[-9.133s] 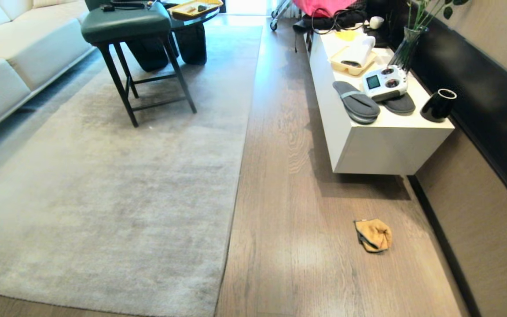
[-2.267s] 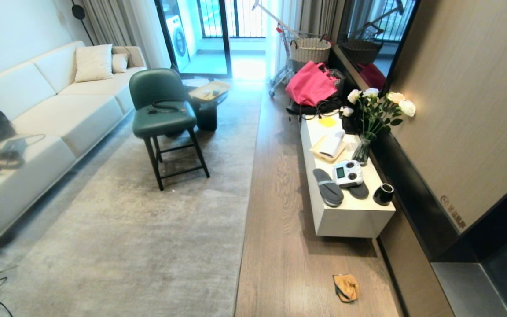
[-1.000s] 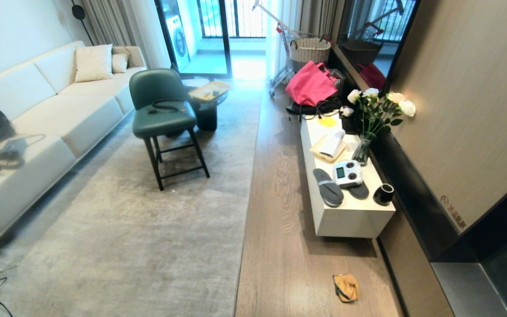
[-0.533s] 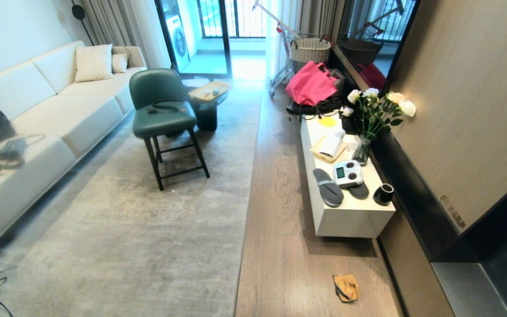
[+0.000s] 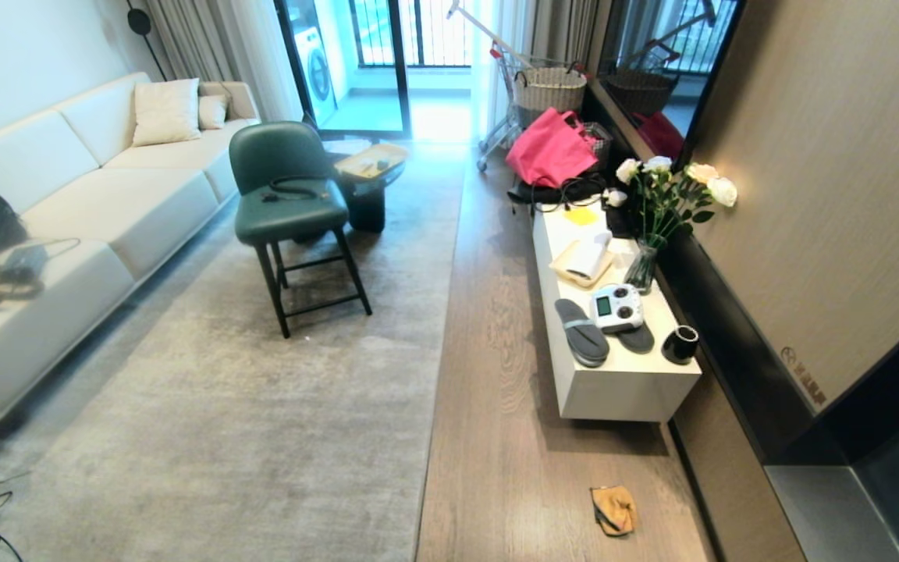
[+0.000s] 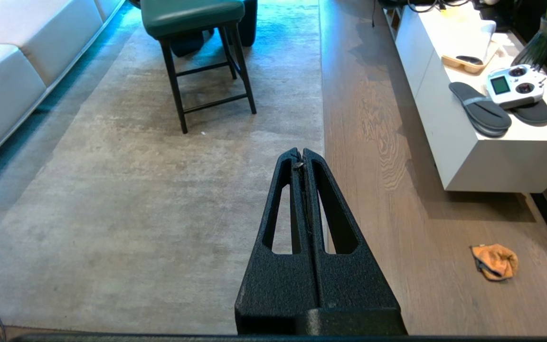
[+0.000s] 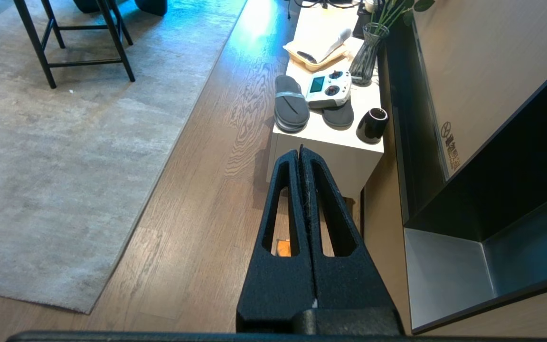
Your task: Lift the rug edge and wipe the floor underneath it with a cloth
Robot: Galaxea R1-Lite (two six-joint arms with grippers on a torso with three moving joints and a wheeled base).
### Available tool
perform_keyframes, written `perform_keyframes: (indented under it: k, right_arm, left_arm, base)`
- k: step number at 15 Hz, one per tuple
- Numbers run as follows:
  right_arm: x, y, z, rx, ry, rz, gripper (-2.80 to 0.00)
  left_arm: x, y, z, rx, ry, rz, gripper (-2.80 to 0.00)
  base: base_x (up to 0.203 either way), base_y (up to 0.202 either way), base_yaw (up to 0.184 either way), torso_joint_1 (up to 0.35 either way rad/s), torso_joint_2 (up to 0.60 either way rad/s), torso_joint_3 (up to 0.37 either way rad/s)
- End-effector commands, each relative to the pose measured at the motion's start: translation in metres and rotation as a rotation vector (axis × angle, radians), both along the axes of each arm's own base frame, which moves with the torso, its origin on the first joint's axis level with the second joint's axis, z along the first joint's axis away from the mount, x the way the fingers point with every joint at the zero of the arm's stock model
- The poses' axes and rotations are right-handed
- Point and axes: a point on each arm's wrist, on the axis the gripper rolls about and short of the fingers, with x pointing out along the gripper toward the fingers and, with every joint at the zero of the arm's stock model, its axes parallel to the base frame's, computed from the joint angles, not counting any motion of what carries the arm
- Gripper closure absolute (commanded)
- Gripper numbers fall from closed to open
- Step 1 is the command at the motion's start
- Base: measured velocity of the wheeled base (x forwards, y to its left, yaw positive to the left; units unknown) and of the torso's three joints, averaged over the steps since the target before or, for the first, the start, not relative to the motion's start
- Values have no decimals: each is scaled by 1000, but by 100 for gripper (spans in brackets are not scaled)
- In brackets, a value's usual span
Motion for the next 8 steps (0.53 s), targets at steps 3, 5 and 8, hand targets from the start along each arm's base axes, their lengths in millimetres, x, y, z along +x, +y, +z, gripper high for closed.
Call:
perform_keyframes:
  k: [3,5,8]
  right_arm:
    - [0,0,0,0,1,1,0]
    - [0,0,0,-2,1,3,0]
    - [0,0,0,-2,1,3,0]
  left_arm:
    - [0,0,0,-1,2,0,0]
    - [0,0,0,1,0,0,0]
    - [0,0,0,-1,0,0,0]
  base:
    - [0,0,0,0,0,0]
    - [0,0,0,0,0,0]
    - [0,0,0,0,0,0]
